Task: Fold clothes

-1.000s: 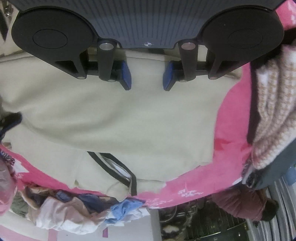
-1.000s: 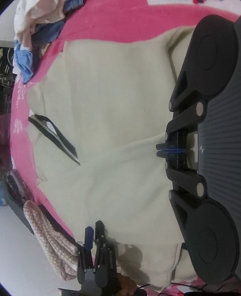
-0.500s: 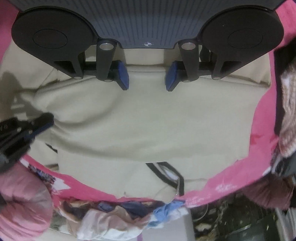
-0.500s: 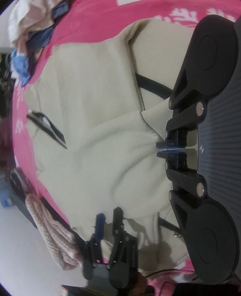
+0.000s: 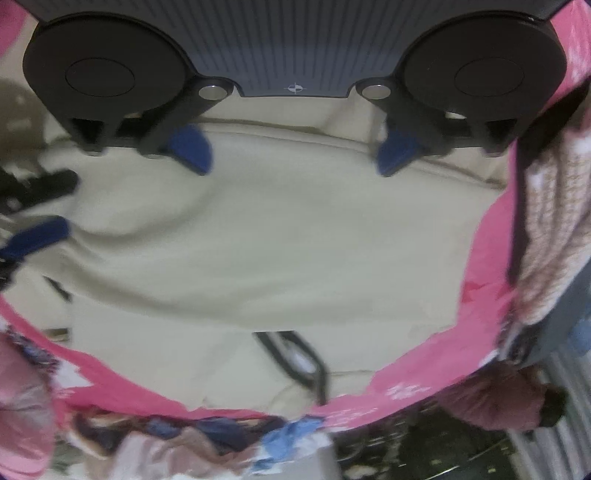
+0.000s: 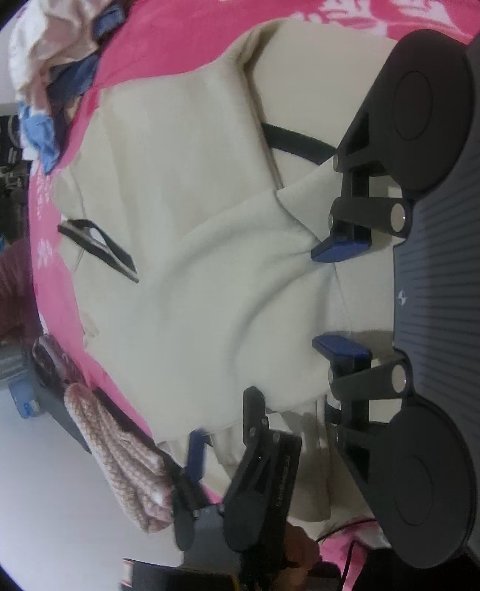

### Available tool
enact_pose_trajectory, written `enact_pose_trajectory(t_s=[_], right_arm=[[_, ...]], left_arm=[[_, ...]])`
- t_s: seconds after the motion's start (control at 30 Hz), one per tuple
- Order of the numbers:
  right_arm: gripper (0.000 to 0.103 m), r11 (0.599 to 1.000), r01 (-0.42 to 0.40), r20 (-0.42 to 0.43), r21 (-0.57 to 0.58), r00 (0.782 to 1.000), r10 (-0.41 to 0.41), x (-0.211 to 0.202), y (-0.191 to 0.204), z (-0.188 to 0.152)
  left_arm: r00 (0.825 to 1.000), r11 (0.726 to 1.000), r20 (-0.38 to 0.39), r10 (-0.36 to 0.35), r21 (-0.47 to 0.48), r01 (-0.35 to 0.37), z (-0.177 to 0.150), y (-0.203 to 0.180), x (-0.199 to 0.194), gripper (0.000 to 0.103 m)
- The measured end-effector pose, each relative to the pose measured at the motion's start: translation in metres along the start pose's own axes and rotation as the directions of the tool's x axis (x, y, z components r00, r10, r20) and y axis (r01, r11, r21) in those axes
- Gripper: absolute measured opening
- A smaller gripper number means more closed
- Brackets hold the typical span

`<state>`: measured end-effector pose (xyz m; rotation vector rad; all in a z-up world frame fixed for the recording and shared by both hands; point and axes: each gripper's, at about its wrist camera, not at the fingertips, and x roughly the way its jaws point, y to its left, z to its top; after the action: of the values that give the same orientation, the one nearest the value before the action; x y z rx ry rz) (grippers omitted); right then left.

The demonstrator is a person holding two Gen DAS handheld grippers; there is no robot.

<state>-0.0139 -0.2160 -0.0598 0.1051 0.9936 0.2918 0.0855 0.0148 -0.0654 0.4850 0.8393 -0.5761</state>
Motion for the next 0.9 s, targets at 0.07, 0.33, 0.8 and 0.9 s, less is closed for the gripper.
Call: enact_pose_trajectory(t_s=[0.07,0.33,0.8,0.9], right_arm=[[0.047,1.0,0.002,0.007,0.003,1.0,-0.002,0.0,0.001,0.0],[0.054,0.995,-0.053,0.007,0.082,0.999,0.052,-0.002,-0.01,0.005],[0.103,0.998,0.057,0.202,0.034,0.977,-0.063,-0.048,-0.006,0.026],[0.103,0.996,0.074,0.204,0.046,0.976,-0.082,-0.047,-0.003,0.027]], left_arm=[[1.0,0.998,-0.028,-0.012,-0.06,0.01,0.001,0.005,0.002,0.102],[0.997,0.986,-0.068,-0.035,-0.166,0.024,0.001,0.013,0.006,0.103],[0.992,0.971,-0.125,0.004,-0.237,-0.033,0.008,0.011,0.01,0.103],[0.991,0.971,-0.131,0.019,-0.235,-0.049,0.009,0.009,0.01,0.103]])
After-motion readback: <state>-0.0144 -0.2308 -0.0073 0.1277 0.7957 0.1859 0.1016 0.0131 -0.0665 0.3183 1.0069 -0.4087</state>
